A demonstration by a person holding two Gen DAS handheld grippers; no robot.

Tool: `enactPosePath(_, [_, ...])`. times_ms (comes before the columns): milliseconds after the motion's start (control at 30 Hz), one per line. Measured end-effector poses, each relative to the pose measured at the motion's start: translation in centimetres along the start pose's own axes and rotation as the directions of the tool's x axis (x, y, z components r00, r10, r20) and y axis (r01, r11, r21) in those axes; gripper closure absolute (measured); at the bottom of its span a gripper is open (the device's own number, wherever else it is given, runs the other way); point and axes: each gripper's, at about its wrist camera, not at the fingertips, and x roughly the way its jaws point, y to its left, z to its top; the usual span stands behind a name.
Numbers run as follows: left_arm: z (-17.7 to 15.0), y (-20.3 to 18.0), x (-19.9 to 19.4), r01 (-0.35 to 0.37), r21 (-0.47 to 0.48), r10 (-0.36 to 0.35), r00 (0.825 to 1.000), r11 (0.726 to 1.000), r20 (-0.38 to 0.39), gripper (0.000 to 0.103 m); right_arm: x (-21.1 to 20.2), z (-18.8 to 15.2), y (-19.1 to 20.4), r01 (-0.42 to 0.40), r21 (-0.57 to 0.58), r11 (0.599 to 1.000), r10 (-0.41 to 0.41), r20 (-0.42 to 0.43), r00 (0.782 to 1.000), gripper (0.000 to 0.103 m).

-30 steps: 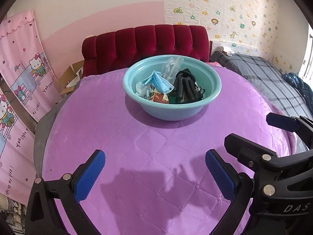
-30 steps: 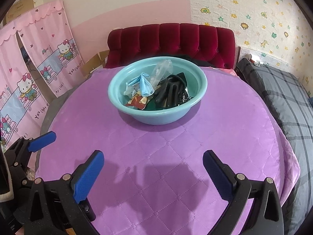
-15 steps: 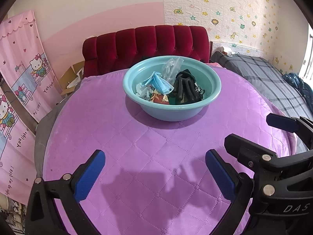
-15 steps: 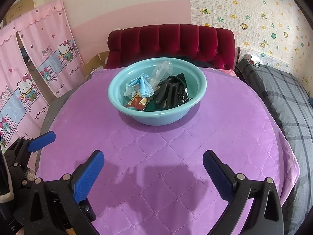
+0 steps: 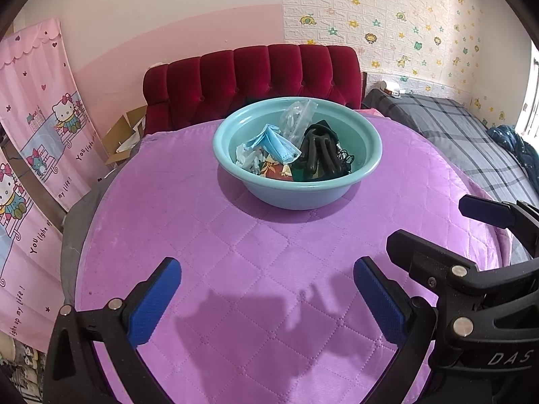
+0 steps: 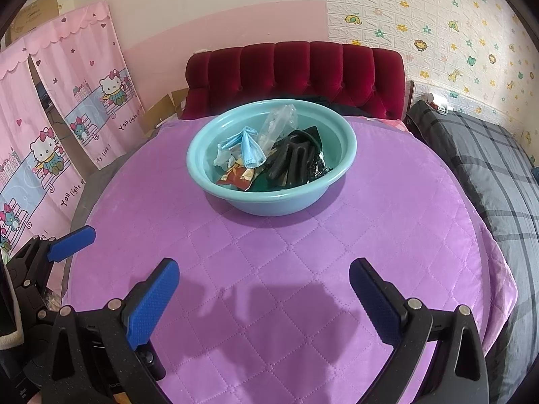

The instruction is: Organize soft objects

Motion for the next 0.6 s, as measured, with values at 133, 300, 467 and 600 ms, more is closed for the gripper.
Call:
enactPosePath(133, [-0.03,0.02,0.03,0.001,-0.001,-0.001,1.0,1.0,0.0,0.0,-0.07,0.06,0.04,0.004,-0.001,1.0,-0.004,0.004,1.0,0.0])
enactPosePath(300, [-0.01,0.04,0.12,0.0,0.0,0.0,1.0,1.0,-0.003,0.0,-0.01,0.07,0.09,0.003,0.002,1.0,-0.003,0.0,1.0,0.0])
enactPosePath(467, [0.02,0.1,0.26,0.005,-0.001,-0.005,1.0,1.0,-0.005,0.0,-0.03,0.18,0.06,0.004,0.003,1.0,-0.004,-0.001,1.0,0.0])
enactPosePath(600, [0.02,0.28,0.44,0.018,-0.007,-0.018,1.0,1.0,-0.004,0.0,0.04,0.25,0.02,-0.002,0.005,1.0,0.002,-0.002,1.0,0.0])
